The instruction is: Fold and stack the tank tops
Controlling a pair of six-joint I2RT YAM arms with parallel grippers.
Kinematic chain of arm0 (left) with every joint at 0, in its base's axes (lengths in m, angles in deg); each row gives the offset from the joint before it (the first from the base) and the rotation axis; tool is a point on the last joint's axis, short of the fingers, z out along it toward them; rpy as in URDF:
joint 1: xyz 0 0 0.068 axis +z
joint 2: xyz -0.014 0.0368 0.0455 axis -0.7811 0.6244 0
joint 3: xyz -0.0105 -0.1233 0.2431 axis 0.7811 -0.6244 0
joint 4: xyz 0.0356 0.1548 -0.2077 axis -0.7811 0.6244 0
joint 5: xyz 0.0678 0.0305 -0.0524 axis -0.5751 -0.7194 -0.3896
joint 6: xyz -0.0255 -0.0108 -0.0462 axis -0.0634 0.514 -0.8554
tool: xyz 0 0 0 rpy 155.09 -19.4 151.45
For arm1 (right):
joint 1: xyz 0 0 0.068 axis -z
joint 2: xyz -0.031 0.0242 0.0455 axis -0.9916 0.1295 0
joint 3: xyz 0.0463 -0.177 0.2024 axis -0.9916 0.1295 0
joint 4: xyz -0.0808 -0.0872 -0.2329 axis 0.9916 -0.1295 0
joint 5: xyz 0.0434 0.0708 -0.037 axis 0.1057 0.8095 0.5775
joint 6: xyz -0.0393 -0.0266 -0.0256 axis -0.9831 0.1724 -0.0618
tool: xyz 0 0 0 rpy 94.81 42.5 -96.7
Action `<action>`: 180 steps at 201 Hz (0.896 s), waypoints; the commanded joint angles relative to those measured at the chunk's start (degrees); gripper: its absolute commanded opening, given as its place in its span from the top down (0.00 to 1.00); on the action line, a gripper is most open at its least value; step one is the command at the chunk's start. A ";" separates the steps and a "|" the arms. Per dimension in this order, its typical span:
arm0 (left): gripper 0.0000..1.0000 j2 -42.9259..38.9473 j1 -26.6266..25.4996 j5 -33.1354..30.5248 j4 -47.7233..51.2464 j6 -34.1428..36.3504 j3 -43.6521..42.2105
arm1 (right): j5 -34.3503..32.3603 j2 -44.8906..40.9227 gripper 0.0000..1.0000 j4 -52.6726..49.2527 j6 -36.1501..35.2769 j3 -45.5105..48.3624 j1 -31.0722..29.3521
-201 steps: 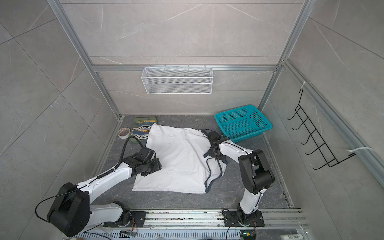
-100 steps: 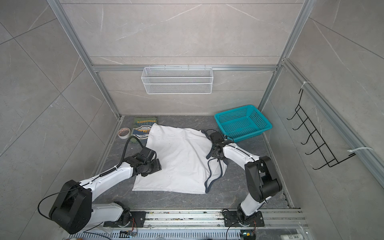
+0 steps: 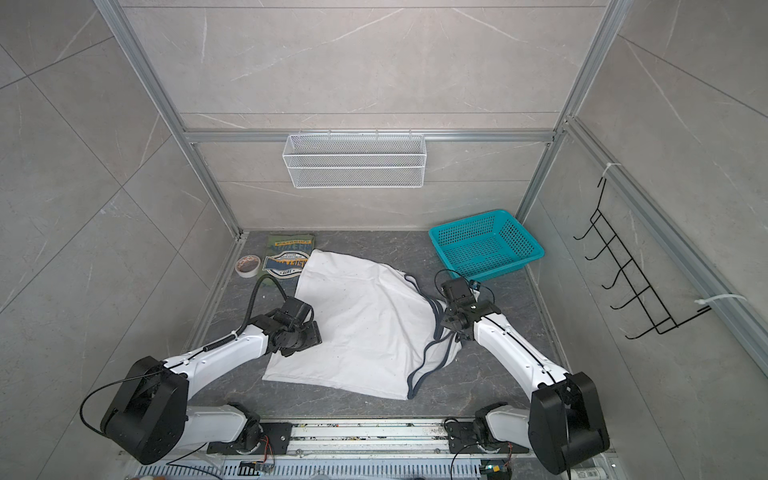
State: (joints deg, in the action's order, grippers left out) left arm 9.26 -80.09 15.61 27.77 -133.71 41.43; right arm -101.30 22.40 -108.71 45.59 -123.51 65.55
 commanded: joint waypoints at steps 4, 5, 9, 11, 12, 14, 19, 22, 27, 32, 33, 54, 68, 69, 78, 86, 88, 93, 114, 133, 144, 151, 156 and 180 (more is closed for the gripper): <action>0.29 0.48 0.16 -1.36 0.12 0.40 -0.09 | 4.92 -0.38 0.75 -0.39 -0.04 3.07 2.54; 0.29 0.48 0.21 -1.44 0.11 0.43 -0.10 | 5.09 -0.38 0.75 -0.24 -0.08 3.21 2.66; 0.29 0.41 0.17 -1.43 0.20 0.49 -0.11 | 5.81 -0.30 0.74 0.09 -0.18 3.57 3.20; 0.29 0.40 0.12 -1.49 0.19 0.51 -0.09 | 6.15 -0.22 0.73 0.26 -0.26 3.71 3.43; 0.29 0.40 0.15 -1.50 0.24 0.48 -0.10 | 6.41 -0.21 0.73 0.39 -0.23 3.74 3.63; 0.29 0.35 0.23 -1.49 0.27 0.50 -0.13 | 6.83 -0.22 0.72 0.62 -0.34 3.88 3.89; 0.29 0.31 0.22 -1.51 0.36 0.50 -0.15 | 7.97 -0.16 0.71 1.33 -0.66 4.27 4.47; 0.29 0.27 0.21 -1.58 0.37 0.55 -0.26 | 8.75 -0.16 0.71 1.77 -0.85 4.46 4.91; 0.29 0.14 0.25 -1.60 0.37 0.57 -0.35 | 9.64 -0.05 0.70 2.27 -1.03 4.65 5.44; 0.29 0.05 0.21 -1.67 0.37 0.59 -0.44 | 10.34 0.05 0.69 2.43 -1.10 4.68 6.02; 0.29 0.05 0.23 -1.68 0.37 0.61 -0.49 | 10.44 0.10 0.69 2.44 -1.14 4.71 6.11; 0.29 -0.13 0.21 -1.87 0.45 0.63 -0.74 | 11.59 0.33 0.67 3.47 -1.80 4.59 6.93; 0.29 -0.06 0.24 -1.87 0.37 0.70 -0.84 | 12.73 0.67 0.67 4.48 -2.14 4.31 7.24; 0.29 -0.05 0.20 -1.82 0.37 0.66 -0.87 | 12.78 0.72 0.67 4.57 -2.14 4.31 7.25; 0.29 0.04 0.18 -1.82 0.20 0.59 -0.99 | 12.78 1.37 0.67 5.10 -2.19 4.18 7.48; 0.29 0.12 0.24 -1.65 0.07 0.56 -0.99 | 12.51 2.33 0.67 5.43 -2.21 3.98 7.84; 0.29 0.13 0.18 -1.64 0.03 0.57 -0.99 | 12.55 2.52 0.67 5.50 -2.20 3.90 7.93; 0.29 0.21 0.18 -1.60 -0.06 0.57 -0.99 | 12.53 3.18 0.67 5.82 -2.25 3.88 8.34; 0.29 0.48 0.18 -1.43 -0.08 0.47 -0.90 | 12.67 5.35 0.68 7.04 -2.50 3.54 9.85; 0.29 0.22 0.19 -1.47 0.09 0.48 -0.90 | 12.13 6.39 0.70 7.14 -2.88 3.10 10.52; 0.29 0.05 0.25 -1.60 0.23 0.63 -1.07 | 12.25 6.31 0.72 7.69 -3.35 3.30 10.61; 0.29 0.04 0.21 -1.65 0.15 0.63 -1.16 | 12.43 6.23 0.73 7.93 -3.57 3.34 10.65; 0.29 0.09 0.21 -1.69 0.12 0.55 -1.17 | 12.56 6.30 0.74 7.99 -3.76 3.40 10.61; 0.29 0.61 0.23 -1.64 -0.28 0.37 -1.34 | 13.24 6.80 0.76 8.55 -4.87 3.21 10.67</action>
State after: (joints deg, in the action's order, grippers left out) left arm 9.29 -80.07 14.65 27.77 -133.71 40.75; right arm -88.79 28.50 -101.30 42.69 -119.18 76.06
